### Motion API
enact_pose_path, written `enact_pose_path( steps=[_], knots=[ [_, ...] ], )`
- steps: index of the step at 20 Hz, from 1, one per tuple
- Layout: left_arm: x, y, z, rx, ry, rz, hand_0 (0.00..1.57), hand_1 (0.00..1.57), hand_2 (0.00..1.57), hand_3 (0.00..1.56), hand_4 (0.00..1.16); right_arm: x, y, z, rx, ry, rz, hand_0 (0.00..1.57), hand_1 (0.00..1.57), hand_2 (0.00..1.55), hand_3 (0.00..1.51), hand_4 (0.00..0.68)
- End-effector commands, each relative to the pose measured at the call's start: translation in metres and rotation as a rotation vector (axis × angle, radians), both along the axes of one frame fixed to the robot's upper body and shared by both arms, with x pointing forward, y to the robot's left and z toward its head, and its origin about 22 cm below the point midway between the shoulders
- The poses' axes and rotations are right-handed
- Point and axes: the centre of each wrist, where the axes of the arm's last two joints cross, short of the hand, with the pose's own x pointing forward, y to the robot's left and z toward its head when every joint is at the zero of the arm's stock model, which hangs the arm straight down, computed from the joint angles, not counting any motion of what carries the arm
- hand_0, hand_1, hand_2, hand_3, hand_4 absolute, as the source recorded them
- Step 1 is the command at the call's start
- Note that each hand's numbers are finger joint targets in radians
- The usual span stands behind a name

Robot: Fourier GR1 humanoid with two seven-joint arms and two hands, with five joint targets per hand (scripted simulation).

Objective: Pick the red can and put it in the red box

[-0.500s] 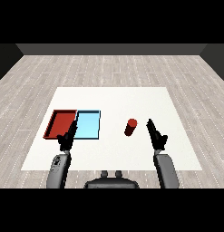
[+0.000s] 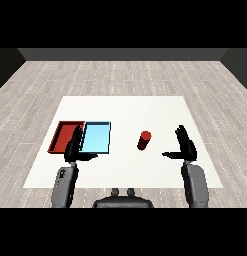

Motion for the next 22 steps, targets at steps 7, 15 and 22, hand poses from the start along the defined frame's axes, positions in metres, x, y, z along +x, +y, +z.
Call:
enact_pose_path(
  steps=[7,15,22],
  knots=[
    [0.003,0.009,0.0,-0.02,-0.219,0.005,0.0,0.0,0.0,0.0,0.0,0.011,-0.026,-0.036,0.045,-0.158,0.034,0.0,0.0,0.0,0.0,0.0],
    [0.003,-0.008,-0.01,-0.063,-0.21,-0.026,0.0,0.0,0.0,0.0,0.0,0.022,-0.037,-0.026,0.066,-0.125,0.068,0.0,0.0,0.0,0.0,0.0],
    [-0.008,0.02,-0.027,-0.072,-0.208,-0.016,0.0,0.0,0.0,0.0,0.0,0.036,0.004,-0.033,0.1,-0.078,0.069,0.0,0.0,0.0,0.0,0.0]
  ],
)
